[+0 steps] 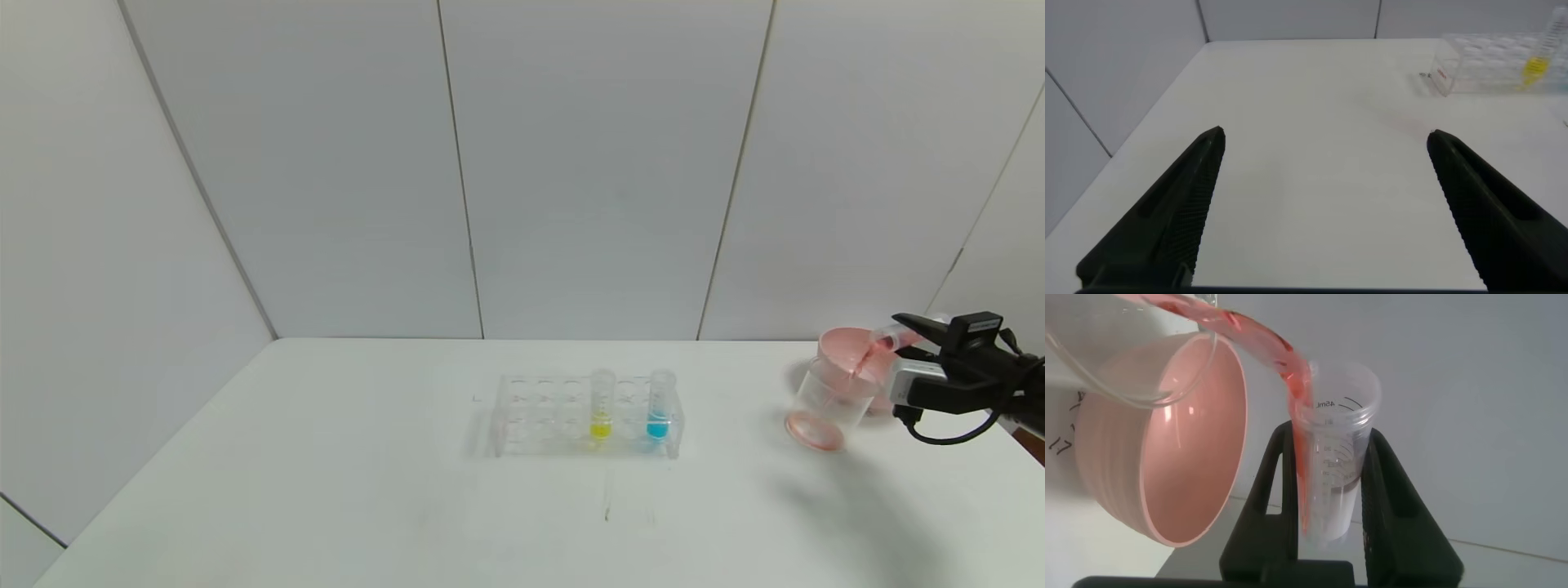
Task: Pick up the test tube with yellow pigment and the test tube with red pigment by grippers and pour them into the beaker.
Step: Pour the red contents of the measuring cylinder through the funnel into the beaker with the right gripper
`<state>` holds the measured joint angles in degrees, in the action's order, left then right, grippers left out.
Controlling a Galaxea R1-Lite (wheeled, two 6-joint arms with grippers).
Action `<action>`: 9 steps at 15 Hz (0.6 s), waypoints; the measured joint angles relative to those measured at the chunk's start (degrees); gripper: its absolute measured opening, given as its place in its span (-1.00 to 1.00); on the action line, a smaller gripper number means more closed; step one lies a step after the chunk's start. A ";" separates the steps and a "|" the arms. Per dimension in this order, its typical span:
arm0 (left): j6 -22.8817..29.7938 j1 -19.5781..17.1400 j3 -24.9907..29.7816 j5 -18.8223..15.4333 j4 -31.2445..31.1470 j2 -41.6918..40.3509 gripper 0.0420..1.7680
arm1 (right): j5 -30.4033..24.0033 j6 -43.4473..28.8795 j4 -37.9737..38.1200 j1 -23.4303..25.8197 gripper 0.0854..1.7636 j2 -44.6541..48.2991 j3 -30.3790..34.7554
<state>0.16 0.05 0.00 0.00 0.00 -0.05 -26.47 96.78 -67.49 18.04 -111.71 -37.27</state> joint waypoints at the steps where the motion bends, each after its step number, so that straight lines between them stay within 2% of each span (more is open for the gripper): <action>1: -0.02 0.00 0.00 0.00 0.00 0.00 1.00 | 0.06 0.38 0.00 0.01 -0.50 0.00 -0.07; 9: 0.00 -0.05 0.00 0.00 0.00 0.00 1.00 | 2.50 5.29 -0.09 -0.13 -0.50 0.22 -1.04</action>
<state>0.16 0.00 0.00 0.00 0.00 -0.05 -23.97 102.07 -67.57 17.91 -111.50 -38.30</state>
